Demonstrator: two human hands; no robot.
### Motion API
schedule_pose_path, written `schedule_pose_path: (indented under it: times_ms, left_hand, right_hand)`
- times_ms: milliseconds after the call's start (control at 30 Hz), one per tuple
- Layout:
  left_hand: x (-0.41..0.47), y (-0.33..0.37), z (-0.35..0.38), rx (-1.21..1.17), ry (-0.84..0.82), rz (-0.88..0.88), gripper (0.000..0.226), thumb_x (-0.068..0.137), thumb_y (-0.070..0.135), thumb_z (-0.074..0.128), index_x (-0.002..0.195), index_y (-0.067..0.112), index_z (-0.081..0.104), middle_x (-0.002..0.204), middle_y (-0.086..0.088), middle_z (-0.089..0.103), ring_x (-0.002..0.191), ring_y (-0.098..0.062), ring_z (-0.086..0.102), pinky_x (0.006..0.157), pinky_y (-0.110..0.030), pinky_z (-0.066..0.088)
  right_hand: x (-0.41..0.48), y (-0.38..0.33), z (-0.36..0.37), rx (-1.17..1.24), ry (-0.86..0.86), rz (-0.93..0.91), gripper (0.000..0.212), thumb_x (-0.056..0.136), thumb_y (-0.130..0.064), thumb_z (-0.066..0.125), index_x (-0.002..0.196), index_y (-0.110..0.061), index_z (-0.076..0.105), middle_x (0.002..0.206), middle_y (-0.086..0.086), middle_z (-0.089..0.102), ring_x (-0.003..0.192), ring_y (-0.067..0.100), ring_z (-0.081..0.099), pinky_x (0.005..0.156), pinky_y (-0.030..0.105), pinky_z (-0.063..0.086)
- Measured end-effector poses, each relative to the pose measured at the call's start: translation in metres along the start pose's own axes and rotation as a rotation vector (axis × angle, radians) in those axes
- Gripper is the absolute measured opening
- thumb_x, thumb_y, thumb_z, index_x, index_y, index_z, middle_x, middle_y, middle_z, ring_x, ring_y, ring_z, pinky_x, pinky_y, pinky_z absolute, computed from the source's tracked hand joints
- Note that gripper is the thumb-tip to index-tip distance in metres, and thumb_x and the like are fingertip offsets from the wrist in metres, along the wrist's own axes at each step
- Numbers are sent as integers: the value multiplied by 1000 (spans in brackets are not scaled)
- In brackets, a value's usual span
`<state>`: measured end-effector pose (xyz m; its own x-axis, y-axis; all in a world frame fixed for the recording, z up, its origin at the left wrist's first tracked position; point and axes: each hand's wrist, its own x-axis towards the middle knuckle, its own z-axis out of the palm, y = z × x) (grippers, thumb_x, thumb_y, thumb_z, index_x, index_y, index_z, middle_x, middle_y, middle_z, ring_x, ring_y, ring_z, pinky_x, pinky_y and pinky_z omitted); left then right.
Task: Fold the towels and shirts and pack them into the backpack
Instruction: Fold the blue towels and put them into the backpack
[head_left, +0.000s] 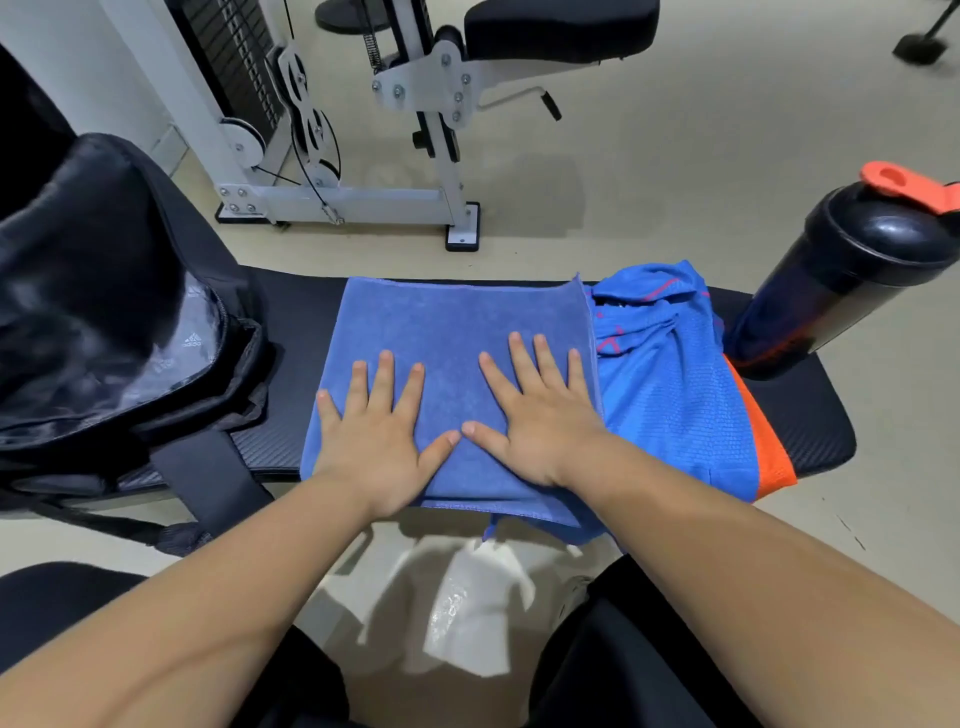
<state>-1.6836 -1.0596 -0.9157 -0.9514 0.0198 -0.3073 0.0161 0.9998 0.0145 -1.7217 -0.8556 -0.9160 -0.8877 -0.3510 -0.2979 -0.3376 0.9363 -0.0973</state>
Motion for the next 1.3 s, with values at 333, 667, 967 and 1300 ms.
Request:
schedule_pose_path:
  times_ms: [333,667,967,1300]
  left_hand:
    - [-14,-30,-41,67,161,197,33,97,53,40,106,24,52,101,-1,53,98,-30,57,74,-40,42]
    - [75,-63,-69,167,121,111,43,94,52,53,126,23,58,122,-6,57,114,-33,49,89,-44,44]
    - [102,-76,-90,152,-127,143,40,82,64,66,92,27,54,97,1,58,93,-25,51,75,-36,44]
    - [95,-72,-89,-52,-73,232,22,83,31,66,72,23,50,75,4,55,76,-23,52,62,-32,39]
  right_hand:
    - [-35,-2,-40,-10,94,-84,69,89,-72,18,129,-33,58,130,-1,56,119,28,50,102,46,40]
    - [55,59,-68,-110,125,19,30,94,-34,55,123,-31,64,119,-1,62,112,29,48,92,41,43]
    - [79,58,-89,-78,-84,5,25,83,-33,71,105,-28,61,101,-6,65,97,25,58,81,35,50]
    - [70,67,-86,43,26,-61,15,87,-42,65,80,-33,55,93,-12,56,97,23,50,92,42,46]
